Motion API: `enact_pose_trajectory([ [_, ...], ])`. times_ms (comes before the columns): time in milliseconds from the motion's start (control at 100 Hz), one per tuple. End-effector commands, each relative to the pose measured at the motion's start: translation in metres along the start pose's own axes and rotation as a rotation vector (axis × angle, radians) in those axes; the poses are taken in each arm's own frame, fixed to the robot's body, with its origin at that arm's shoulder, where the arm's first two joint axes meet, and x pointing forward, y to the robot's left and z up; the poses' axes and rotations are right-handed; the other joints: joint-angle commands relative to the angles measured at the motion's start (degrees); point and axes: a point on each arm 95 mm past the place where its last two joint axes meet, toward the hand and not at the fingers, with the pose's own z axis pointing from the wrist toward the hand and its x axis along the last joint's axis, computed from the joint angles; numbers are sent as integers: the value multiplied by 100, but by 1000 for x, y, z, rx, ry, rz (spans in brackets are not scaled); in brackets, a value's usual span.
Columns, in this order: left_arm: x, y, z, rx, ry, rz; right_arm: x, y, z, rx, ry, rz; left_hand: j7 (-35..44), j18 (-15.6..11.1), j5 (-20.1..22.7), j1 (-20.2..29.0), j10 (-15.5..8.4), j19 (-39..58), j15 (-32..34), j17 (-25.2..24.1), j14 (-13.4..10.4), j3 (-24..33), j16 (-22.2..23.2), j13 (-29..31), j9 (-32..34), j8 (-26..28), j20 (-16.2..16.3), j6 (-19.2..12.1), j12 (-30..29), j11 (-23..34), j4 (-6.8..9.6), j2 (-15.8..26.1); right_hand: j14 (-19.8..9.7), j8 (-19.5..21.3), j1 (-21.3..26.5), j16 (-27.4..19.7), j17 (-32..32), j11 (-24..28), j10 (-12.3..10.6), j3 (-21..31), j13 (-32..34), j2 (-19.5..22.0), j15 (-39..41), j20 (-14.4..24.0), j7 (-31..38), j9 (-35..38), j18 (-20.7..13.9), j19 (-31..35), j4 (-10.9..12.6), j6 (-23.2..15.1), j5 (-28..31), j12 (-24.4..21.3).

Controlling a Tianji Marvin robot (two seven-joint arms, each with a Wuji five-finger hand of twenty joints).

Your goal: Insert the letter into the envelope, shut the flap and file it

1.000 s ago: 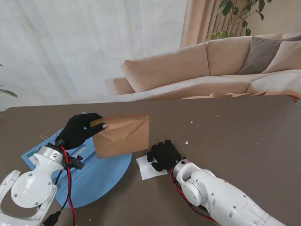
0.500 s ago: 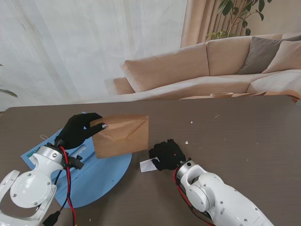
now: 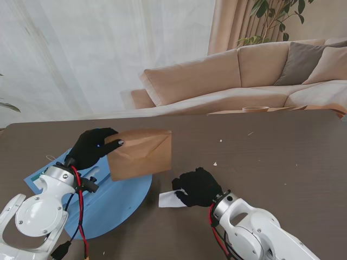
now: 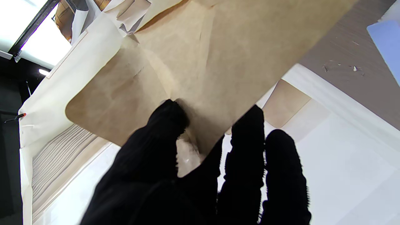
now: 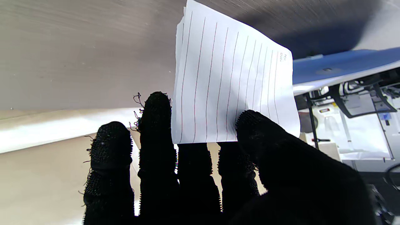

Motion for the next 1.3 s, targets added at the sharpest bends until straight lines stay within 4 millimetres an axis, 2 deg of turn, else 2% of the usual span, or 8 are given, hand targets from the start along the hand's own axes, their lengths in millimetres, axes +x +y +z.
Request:
enact_pose_trajectory([
  [0, 5, 2, 3, -6, 4, -3, 9, 4, -4, -13, 16, 12, 190, 22, -66, 181, -205, 177, 123, -43, 50, 202, 79, 1, 111, 140, 116, 153, 69, 109, -22, 0, 142, 122, 225, 118, 40, 114, 71, -44, 168, 188, 130, 127, 218, 19, 79, 160, 182, 24, -85, 46],
  [330, 6, 10, 12, -5, -28, -5, 18, 45, -13, -187, -12, 115, 196, 16, -102, 217, -205, 202, 168, -27, 53, 113, 102, 35, 72, 165, 130, 116, 79, 130, -18, 57, 208, -81, 236, 161, 96, 154, 164, -101, 258, 119, 259, 192, 129, 127, 116, 318, 112, 83, 26, 23],
  [600, 9, 17, 14, -24, -42, -24, 16, 64, 0, -365, -35, 202, 185, 22, -136, 272, -202, 203, 159, -45, 54, 31, 110, 7, 36, 172, 135, 117, 58, 129, -9, 111, 269, -160, 333, 199, 123, 200, 223, -216, 232, 150, 372, 283, 105, 119, 132, 500, 4, 133, 42, 25],
  [730, 10, 18, 15, -42, -52, -37, 15, 70, 11, -437, -10, 239, 181, 6, -165, 312, -190, 191, 158, -60, 33, -41, 123, -24, -4, 185, 131, 113, 72, 151, 0, 150, 278, -235, 456, 159, 119, 125, 202, -392, 191, 195, 309, 314, 64, 79, 113, 534, -92, 91, 25, -28],
  [990, 11, 21, 15, -60, -67, -70, 15, 71, 30, -534, 48, 269, 183, 8, -177, 367, -171, 201, 191, -70, 27, -137, 162, -11, -15, 199, 142, 128, 89, 190, 25, 178, 253, -332, 642, 113, 45, -35, 67, -816, 44, 289, 217, 363, -57, 50, 10, 527, -407, -358, 130, -114],
  [1290, 14, 20, 13, -81, -63, -101, 15, 66, 44, -640, 89, 222, 185, 21, -182, 399, -156, 204, 203, -75, 37, -200, 193, -20, -27, 207, 158, 138, 94, 206, 42, 192, 189, -337, 568, 122, 105, -95, -73, -751, 67, 202, 266, 447, -113, 140, -82, 607, -644, -660, 272, -110],
])
